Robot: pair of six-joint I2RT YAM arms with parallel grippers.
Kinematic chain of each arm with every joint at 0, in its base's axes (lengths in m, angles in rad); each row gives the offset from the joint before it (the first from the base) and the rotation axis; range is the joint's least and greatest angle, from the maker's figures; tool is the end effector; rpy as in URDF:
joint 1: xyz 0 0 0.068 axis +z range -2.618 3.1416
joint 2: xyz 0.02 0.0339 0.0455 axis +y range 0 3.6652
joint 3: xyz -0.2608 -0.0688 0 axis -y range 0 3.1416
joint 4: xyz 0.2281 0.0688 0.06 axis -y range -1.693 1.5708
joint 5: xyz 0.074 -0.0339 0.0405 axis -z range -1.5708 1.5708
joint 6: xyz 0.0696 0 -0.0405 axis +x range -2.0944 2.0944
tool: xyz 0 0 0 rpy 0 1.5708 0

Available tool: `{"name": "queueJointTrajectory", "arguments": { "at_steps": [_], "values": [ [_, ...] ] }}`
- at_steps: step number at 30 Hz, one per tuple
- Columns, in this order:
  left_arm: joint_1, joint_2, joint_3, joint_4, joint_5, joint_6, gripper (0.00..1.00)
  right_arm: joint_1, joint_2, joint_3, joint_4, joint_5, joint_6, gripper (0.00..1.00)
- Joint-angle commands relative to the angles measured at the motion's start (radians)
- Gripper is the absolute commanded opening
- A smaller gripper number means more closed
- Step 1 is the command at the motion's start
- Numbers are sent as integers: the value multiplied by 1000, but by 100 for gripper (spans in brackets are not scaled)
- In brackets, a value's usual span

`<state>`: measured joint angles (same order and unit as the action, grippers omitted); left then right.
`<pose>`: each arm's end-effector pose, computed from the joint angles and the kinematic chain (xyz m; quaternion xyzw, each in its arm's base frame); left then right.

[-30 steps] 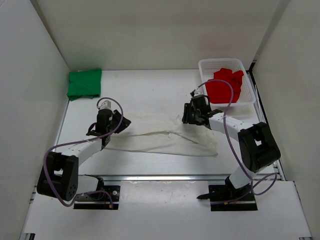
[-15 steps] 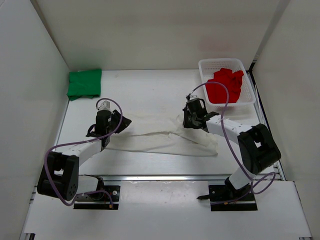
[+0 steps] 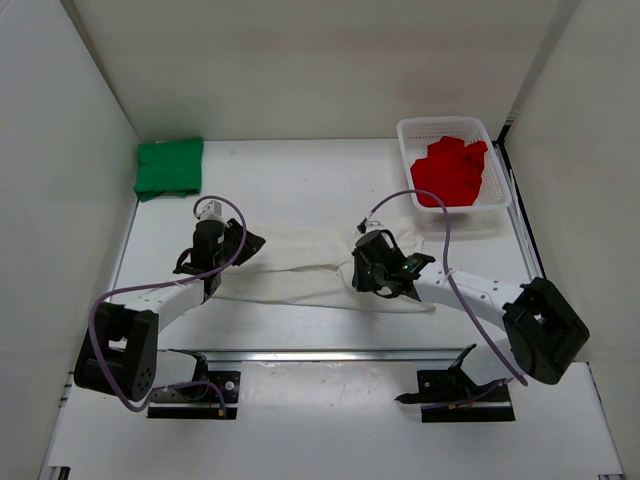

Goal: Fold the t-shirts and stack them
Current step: Fold the other side of the tshirt into a rectangle

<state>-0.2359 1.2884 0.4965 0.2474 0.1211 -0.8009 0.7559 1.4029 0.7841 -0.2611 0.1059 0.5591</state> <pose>0.2631 -0.0719 0.1697 -0.2139 0.8434 -0.2886 0.3995 0.2148 0.1924 0.1768 -0.0745 0.9368 0.1672 0.2981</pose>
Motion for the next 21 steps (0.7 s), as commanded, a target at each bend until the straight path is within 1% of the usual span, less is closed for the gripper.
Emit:
{"name": "queueJointTrajectory", "arguments": {
  "at_steps": [1,2,3,4,5,7,9,10,12,13,14,15,16,18,20,21],
  "values": [
    [-6,-14,31,4,11,2,41,75,-71,-38,48,50,106,5],
    [-8,-15,40,0,3,2,41,117,-93,-58,60,72,125,12],
    [0,-17,42,-5,9,0,41,132,-100,-69,74,90,136,20],
    [-5,-15,48,-5,6,2,41,146,-108,-72,80,84,143,24],
    [-12,-20,56,-11,11,2,40,151,-116,-77,94,63,148,24],
    [-25,-20,59,-11,-6,0,41,116,-125,-77,97,29,122,23],
    [-42,-9,73,-8,-18,0,41,65,-160,-69,79,38,84,21],
    [-60,3,77,-7,-27,-1,40,39,-171,-68,77,40,65,18],
    [-100,32,102,10,-41,-11,41,-103,-208,-104,124,22,45,10],
    [-129,49,109,15,-44,-9,41,-145,-203,-108,152,-29,33,3],
    [-169,86,132,21,-47,-15,42,-249,-206,-120,201,-72,25,0],
    [-202,125,160,23,-57,-14,42,-324,-203,-149,251,-84,10,0],
    [-213,143,169,26,-63,-17,41,-358,-203,-181,297,-92,4,0],
    [-236,230,213,39,-48,-24,41,-493,-194,-229,387,-121,18,2],
    [-234,290,244,36,-26,-21,40,-579,-173,-278,500,-167,48,15],
    [-221,319,258,30,-18,-18,40,-631,-151,-295,538,-208,59,17]
  ]
}}
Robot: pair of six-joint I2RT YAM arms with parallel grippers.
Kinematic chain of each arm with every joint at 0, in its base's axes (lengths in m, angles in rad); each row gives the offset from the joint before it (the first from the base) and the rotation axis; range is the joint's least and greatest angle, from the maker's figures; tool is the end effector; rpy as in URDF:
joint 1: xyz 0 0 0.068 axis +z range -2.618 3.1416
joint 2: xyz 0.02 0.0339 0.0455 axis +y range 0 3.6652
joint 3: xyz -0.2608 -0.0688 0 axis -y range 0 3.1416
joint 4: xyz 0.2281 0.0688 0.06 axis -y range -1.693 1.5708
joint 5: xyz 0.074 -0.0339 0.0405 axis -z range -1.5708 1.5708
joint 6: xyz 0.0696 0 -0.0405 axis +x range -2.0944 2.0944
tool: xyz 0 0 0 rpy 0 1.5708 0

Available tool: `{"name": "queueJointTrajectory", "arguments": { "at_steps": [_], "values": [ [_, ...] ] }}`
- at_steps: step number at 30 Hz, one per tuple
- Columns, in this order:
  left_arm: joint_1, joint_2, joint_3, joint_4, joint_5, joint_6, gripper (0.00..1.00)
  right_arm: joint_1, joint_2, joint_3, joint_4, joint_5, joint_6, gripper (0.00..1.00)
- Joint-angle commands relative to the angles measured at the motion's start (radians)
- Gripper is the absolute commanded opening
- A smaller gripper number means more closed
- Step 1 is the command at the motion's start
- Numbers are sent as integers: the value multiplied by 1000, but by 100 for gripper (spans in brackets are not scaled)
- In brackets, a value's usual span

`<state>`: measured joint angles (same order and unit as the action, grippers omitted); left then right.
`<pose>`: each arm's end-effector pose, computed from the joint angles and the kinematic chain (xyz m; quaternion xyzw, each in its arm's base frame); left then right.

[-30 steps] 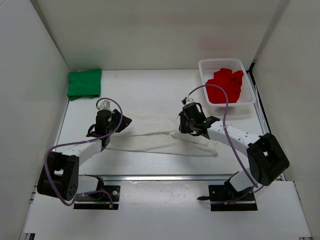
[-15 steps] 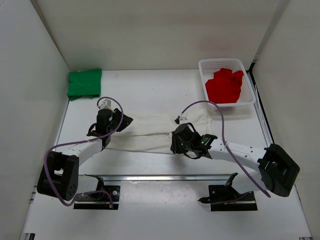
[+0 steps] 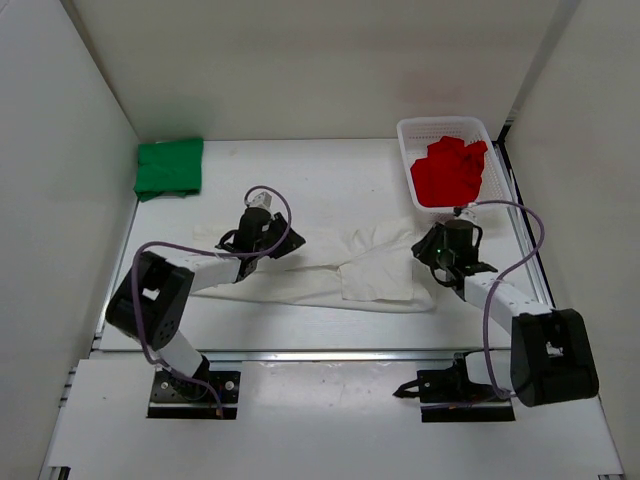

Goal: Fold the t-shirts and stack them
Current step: Fold the other side of the tshirt into a rectangle

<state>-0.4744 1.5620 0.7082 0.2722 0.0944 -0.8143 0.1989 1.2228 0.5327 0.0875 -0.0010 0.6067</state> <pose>0.2928 -0.1577 0.1631 -0.1266 0.8703 -0.3180 0.3541 0.2583 0.0521 0.1783 0.1790 0.8668 0.1828 0.4280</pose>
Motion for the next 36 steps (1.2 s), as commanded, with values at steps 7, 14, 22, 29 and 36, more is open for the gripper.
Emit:
{"name": "queueJointTrajectory", "arguments": {
  "at_steps": [7,14,22,29,36],
  "values": [
    [161,50,-9,39,47,-5,40,-179,181,-14,316,-178,41,30],
    [246,49,-59,71,93,-20,40,-196,325,55,380,-179,71,28],
    [350,61,-121,117,125,-60,40,-173,395,92,357,-122,68,28],
    [422,49,-168,134,140,-80,40,-176,399,104,345,-122,42,20],
    [473,43,-205,145,131,-97,39,-191,393,92,379,-185,71,0]
  ]
}}
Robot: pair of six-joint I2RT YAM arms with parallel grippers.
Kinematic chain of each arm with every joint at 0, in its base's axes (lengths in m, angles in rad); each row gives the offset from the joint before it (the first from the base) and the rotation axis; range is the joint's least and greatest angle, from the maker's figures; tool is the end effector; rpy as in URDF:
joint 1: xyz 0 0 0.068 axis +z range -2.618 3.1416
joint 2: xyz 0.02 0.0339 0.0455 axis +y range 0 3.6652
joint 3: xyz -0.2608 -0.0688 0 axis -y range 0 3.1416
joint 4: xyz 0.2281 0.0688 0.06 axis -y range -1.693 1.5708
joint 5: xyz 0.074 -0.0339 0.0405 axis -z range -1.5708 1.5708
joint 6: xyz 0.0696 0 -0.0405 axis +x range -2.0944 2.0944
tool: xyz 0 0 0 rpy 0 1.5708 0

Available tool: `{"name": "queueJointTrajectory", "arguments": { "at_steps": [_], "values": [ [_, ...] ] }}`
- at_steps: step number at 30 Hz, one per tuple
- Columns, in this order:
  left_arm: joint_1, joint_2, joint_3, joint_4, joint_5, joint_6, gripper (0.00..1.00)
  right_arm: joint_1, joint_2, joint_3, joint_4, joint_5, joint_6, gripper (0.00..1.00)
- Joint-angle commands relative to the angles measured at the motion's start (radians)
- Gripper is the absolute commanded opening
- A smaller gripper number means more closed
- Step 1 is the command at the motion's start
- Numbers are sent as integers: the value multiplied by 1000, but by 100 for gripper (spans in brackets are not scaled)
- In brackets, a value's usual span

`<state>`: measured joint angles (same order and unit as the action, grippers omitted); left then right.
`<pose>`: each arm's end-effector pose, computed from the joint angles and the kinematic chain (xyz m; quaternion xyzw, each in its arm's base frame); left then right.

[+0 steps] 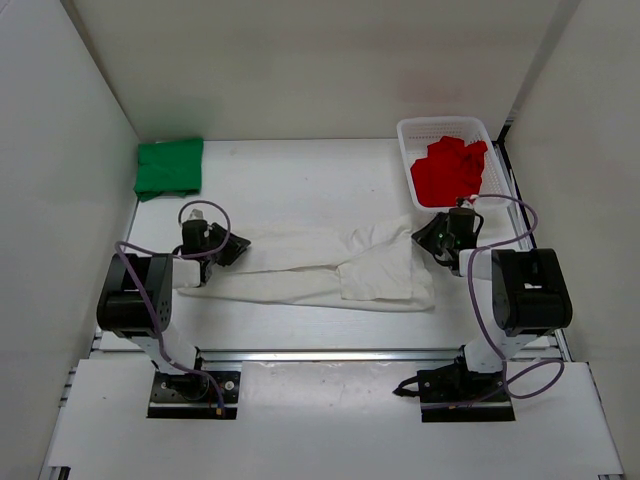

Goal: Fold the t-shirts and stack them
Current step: Fold the other side of the tshirt into a rectangle

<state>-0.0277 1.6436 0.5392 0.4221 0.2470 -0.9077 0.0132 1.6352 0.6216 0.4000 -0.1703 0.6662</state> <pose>0.3044 -0.0255 0.1076 -0.3338 0.8333 -0.2916 0.3306 0.3247 0.0161 0.1298 0.2466 0.8503 0.2241 0.4075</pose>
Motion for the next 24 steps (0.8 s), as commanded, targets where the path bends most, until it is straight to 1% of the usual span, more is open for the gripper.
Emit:
{"name": "queueJointTrajectory", "arguments": {
  "at_steps": [1,5,7,10,13,14,15,16,17,18,20,22,23,24],
  "values": [
    [58,-42,-48,3,-26,-14,38,-39,-32,-11,65,-8,15,0],
    [120,-99,-110,32,-32,-72,39,-71,-106,-59,48,14,19,0],
    [141,-129,-140,44,-34,-92,39,-82,-121,-82,68,-6,19,0],
    [152,-186,-151,34,-66,-92,39,-62,-111,-74,91,-26,4,2],
    [173,-241,-159,18,-78,-92,39,-42,-88,-37,40,3,-8,1],
    [173,-263,-157,11,-83,-94,40,-39,-86,-39,43,12,-2,5],
    [173,-275,-154,4,-86,-88,41,-39,-93,-39,37,24,-8,12],
    [167,-293,-150,-2,-94,-82,41,-45,-91,-36,36,26,-5,17],
    [155,-313,-145,-8,-101,-71,41,-53,-94,-37,39,22,-4,22],
    [129,-318,-139,-8,-106,-66,41,-45,-97,-22,33,15,-8,24],
    [68,-324,-111,-23,-144,-37,41,5,-106,-17,31,41,-55,24],
    [-36,-303,-82,-31,-160,-16,42,53,-94,30,-12,81,-86,27],
    [-50,-276,-59,-31,-167,-8,42,76,-68,70,-29,113,-115,32],
    [-89,-262,-47,-35,-152,-2,42,83,-58,101,-48,123,-134,36]
  ]
}}
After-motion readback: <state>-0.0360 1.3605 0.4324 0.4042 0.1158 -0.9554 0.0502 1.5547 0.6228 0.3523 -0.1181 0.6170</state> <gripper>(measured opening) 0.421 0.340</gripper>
